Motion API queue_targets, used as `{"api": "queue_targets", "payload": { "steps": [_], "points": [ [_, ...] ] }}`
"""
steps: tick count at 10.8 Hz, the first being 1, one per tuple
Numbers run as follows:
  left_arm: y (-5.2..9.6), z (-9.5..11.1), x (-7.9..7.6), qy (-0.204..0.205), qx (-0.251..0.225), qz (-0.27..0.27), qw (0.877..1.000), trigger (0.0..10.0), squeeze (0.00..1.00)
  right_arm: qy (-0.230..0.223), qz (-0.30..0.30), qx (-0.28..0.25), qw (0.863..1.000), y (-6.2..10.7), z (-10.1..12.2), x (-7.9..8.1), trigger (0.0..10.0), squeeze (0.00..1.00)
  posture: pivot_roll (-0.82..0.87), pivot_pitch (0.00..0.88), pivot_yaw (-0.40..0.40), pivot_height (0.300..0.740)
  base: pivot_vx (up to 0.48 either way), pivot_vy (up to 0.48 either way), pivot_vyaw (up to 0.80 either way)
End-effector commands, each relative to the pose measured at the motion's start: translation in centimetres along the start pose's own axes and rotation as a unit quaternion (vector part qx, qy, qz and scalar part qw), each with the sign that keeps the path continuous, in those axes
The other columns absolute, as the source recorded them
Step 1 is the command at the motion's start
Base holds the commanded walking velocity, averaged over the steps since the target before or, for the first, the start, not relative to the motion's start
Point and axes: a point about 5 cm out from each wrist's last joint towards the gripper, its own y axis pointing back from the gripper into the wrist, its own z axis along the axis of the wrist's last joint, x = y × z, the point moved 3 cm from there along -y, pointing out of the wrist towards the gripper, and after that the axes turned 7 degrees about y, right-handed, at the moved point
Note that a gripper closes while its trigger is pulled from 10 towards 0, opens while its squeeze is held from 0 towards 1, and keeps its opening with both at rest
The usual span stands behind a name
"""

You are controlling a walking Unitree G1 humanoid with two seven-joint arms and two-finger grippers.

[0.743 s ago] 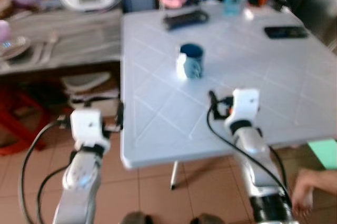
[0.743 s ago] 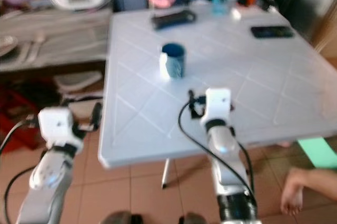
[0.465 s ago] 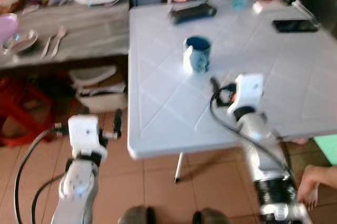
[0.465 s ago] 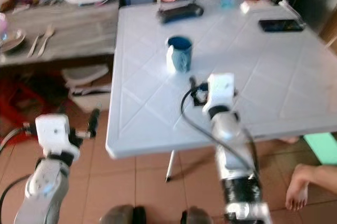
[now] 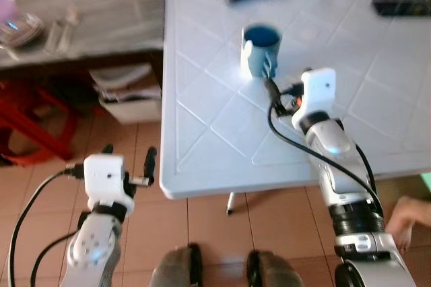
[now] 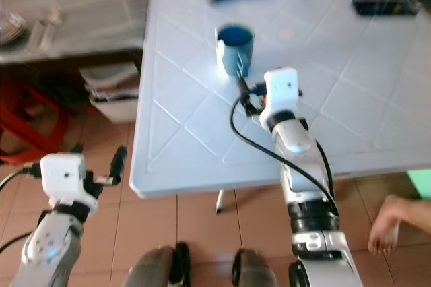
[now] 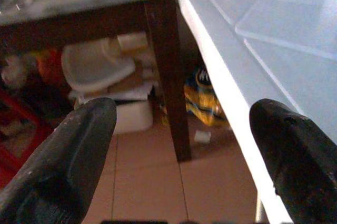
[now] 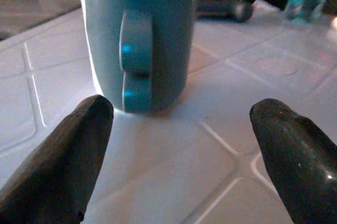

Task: Setting the table

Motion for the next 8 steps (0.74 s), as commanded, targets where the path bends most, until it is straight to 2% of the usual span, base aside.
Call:
{"api": "queue_targets", "payload": {
  "steps": [1, 4, 5, 6, 8],
  "points": [
    [0.6, -0.2, 0.5, -0.009, 0.011, 0.005, 1.0, 10.0, 0.0, -0.001, 0.025, -0.007, 1.0, -0.4, 0.4, 0.9, 10.0, 0.0, 0.1, 0.292, 0.102, 0.74, 0.0, 0.0, 0.0],
    [0.5, 0.1, 0.4, -0.007, 0.014, 0.009, 1.0, 10.0, 0.0, -0.001, 0.07, -0.027, 0.997, -1.4, 1.6, 1.7, 10.0, 0.0, 0.1, 0.295, 0.099, 0.74, 0.0, 0.0, 0.0],
    [0.5, 0.1, 0.4, -0.007, 0.014, 0.009, 1.0, 10.0, 0.0, 0.008, 0.093, -0.043, 0.995, -1.5, 2.5, 2.2, 9.6, 0.0, 0.1, 0.295, 0.099, 0.74, 0.0, 0.0, 0.0],
    [0.4, 0.1, 0.4, -0.007, 0.015, 0.01, 1.0, 10.0, 0.0, 0.017, 0.105, -0.055, 0.993, -1.7, 3.2, 2.5, 0.0, 0.0, 0.09, 0.293, 0.096, 0.74, 0.0, 0.0, 0.0],
    [0.2, 0.1, 0.3, -0.005, 0.015, 0.013, 1.0, 10.0, 0.0, 0.027, 0.109, -0.068, 0.991, -1.7, 3.9, 2.5, 0.0, 0.0, 0.09, 0.288, 0.091, 0.74, 0.0, 0.0, 0.0]
  ]
}}
